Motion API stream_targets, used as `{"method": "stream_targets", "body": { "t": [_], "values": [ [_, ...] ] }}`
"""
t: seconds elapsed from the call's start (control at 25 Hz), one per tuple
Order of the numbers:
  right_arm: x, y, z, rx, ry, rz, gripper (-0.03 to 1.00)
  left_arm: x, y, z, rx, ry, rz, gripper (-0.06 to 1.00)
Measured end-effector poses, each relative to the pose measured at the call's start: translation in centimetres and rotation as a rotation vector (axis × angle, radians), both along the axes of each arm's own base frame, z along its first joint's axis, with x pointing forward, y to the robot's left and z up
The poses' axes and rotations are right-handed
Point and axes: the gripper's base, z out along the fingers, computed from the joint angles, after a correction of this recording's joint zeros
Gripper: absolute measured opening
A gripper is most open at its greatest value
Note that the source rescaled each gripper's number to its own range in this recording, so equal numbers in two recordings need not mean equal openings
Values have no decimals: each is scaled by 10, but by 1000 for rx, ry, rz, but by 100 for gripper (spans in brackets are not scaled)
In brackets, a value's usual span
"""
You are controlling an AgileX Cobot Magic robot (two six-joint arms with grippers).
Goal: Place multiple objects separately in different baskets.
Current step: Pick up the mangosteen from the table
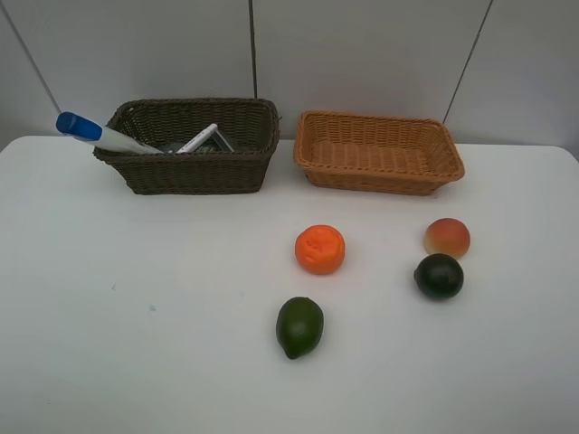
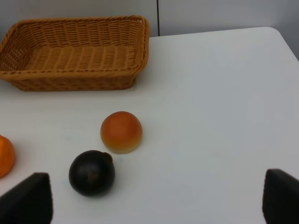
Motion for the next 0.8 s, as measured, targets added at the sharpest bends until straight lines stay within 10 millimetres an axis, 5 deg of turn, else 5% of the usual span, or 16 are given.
{"method": "stream_targets", "body": {
  "t": [0.36, 0.8],
  "values": [
    [0, 0, 0, 0, 0, 0, 99, -43, 1, -6, 5, -266, -52, 100],
    [0, 0, 0, 0, 0, 0, 99, -46, -2, -6, 1, -286, -89, 100]
  ]
}}
